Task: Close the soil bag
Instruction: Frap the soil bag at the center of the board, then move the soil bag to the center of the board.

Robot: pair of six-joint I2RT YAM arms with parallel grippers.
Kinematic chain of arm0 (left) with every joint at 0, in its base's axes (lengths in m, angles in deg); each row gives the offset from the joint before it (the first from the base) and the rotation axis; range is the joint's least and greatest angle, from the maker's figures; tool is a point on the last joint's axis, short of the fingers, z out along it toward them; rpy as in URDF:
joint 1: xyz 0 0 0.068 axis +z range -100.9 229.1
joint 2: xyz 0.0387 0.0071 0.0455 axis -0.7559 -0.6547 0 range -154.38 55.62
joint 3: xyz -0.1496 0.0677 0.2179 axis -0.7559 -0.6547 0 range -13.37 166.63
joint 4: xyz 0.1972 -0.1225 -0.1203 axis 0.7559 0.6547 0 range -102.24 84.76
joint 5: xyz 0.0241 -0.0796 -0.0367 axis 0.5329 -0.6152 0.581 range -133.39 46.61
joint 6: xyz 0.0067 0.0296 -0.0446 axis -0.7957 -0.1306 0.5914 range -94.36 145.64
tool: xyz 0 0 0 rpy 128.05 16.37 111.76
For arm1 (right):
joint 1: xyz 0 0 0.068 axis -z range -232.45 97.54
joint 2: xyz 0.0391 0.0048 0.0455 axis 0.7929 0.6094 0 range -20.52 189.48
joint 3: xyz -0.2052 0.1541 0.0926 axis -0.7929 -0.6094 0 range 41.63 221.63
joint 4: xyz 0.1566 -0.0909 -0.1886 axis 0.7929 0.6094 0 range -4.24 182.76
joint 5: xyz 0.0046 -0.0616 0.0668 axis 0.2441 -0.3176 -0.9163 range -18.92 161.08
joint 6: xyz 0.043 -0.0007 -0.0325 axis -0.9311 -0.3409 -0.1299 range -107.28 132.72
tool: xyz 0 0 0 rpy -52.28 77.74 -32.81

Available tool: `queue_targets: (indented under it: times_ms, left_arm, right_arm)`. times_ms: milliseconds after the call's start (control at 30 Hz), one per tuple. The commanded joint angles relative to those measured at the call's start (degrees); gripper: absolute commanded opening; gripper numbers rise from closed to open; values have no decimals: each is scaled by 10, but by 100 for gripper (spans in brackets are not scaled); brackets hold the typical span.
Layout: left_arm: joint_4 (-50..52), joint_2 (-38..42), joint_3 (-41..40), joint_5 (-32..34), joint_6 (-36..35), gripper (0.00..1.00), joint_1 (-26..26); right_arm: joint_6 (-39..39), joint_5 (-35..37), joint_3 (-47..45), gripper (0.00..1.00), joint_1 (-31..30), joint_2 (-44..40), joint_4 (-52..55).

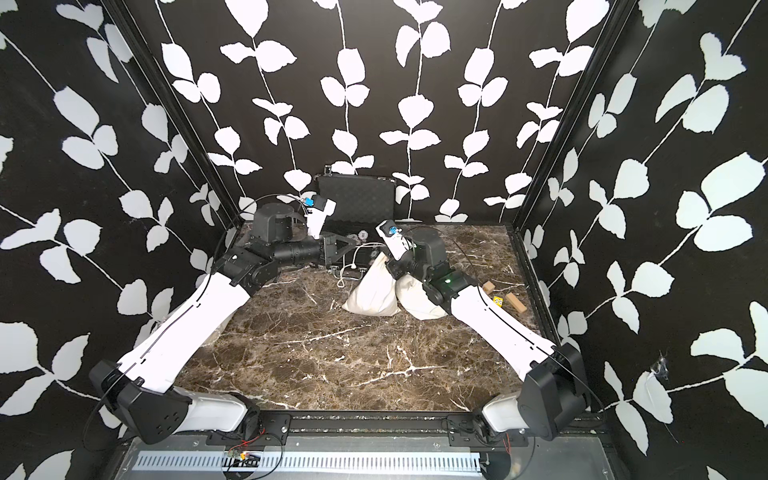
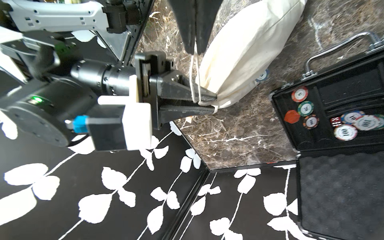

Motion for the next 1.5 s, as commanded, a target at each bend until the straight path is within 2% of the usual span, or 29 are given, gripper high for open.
queue_targets:
  times_ms: [0,133,267,300,367,500,700,767,800,1000,1100,1233,1467]
  left_arm:
    - [-74,76,-13,-34,17,0,25]
    - [-82,44,-80,-1,20,0,23]
    - [-26,12,-95,75,-18,0,22]
    - [-10,12,-94,105,-28,6,23]
    - [26,20,-88,164,-49,25,22]
    - [129,52,-69,334,-97,45,23]
    - [316,95,-46,640,-127,74,49]
    - [369,108,-56,735,-121,83,60]
    - [394,116,-63,761,-112,87,73]
    - [414,199,-167,758,-47,96,205]
    - [401,234,-219,770,6,96,228]
    - [349,270,-285,764,58,98,261]
    - [239,240,-363,656,108,99,367]
  right_arm:
    - [-12,280,-61,13,122,50,201]
    - [-34,276,-85,9,127,82,182]
    - [-49,267,-92,8,128,105,173]
    - [-50,264,-91,9,128,106,173]
    - [-50,254,-92,12,128,101,170]
    - [-48,236,-108,22,128,56,148]
    - [-51,216,-144,45,128,-47,102]
    - [-55,216,-172,56,128,-90,67]
    - [-57,216,-186,62,128,-107,47]
    - [-58,204,-232,85,128,-153,-15]
    - [-56,198,-243,92,128,-151,-27]
    - [-54,190,-252,96,128,-149,-32]
    - [-47,175,-262,98,128,-151,-33]
